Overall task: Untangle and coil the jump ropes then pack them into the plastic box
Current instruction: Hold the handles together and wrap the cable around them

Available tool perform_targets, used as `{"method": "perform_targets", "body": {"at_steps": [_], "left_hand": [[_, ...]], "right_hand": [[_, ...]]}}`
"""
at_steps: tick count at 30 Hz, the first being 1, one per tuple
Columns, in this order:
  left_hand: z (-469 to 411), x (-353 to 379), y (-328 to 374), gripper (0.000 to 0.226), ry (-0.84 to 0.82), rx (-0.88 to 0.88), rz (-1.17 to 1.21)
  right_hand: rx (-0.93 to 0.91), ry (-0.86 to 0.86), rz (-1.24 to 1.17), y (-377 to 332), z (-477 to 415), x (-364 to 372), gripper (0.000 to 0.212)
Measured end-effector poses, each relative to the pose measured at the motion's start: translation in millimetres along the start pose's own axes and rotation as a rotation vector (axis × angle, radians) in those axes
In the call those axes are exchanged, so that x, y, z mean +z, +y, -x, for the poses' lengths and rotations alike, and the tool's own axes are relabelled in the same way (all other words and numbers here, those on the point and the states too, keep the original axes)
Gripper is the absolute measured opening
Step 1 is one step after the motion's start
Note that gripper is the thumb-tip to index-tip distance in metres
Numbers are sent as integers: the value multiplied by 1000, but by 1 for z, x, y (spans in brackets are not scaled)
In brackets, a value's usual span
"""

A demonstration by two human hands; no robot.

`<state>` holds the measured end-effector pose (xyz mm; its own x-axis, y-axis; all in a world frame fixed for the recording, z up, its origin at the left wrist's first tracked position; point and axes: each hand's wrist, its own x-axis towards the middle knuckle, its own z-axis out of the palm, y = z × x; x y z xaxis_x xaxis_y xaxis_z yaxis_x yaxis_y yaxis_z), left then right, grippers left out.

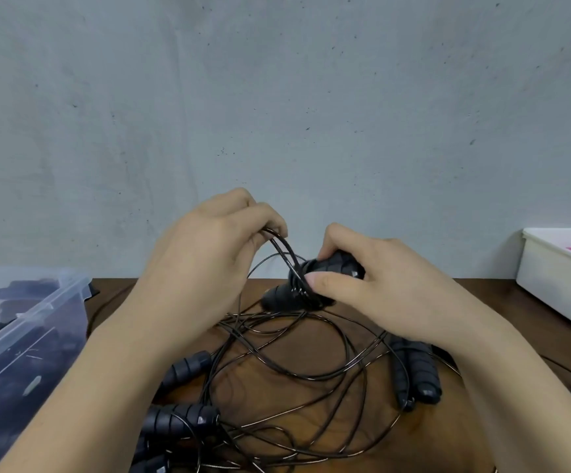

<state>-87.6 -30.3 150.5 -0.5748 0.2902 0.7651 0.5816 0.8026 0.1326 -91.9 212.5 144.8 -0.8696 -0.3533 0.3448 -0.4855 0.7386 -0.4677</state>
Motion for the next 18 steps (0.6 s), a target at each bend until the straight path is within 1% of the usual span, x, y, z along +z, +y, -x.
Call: {"method": "perform_targets", "body": {"at_steps": [2,4,5,8,9,11,12,13,14,15,16,17,18], "left_hand": [[-2,3,-6,21,68,-30,-56],[-4,7,-13,17,108,-82,-109],[-4,10,-16,17,101,-100,-113],[-3,19,-9,39,16,-103,-93],[-2,23,-9,43,-11,-94,-90],[-5,25,-7,40,-36,-88,-77],[-6,25,-5,35,-75,-94,-59],[-7,26,-5,27,-133,-142,-38],[-8,28,-1,16,-210,-226,11],[-5,33,5,7,-215,-403,192],[1,34,11,17,-177,-494,297],[9,34,22,27,-150,-553,316],[11,36,29,30,-105,-572,395]], "right_hand": [[-3,-143,-170,-5,4,-4,32],[-41,-217,-325,-9,8,-7,27],[-64,-240,-389,-11,8,-7,27],[-138,-314,-490,-17,9,-4,31],[-159,-324,-535,-18,9,-3,30],[-185,-335,-662,-19,10,-2,30],[-194,-331,-744,-19,10,-2,31],[-202,-319,-838,-19,10,-3,34],[-213,-300,-932,-19,10,-3,39],[-221,-277,-1031,-19,9,-5,43],[-232,-244,-1117,-20,9,-6,44],[-232,-198,-1186,-21,8,-8,42],[-224,-135,-1224,-23,8,-9,41]]}}
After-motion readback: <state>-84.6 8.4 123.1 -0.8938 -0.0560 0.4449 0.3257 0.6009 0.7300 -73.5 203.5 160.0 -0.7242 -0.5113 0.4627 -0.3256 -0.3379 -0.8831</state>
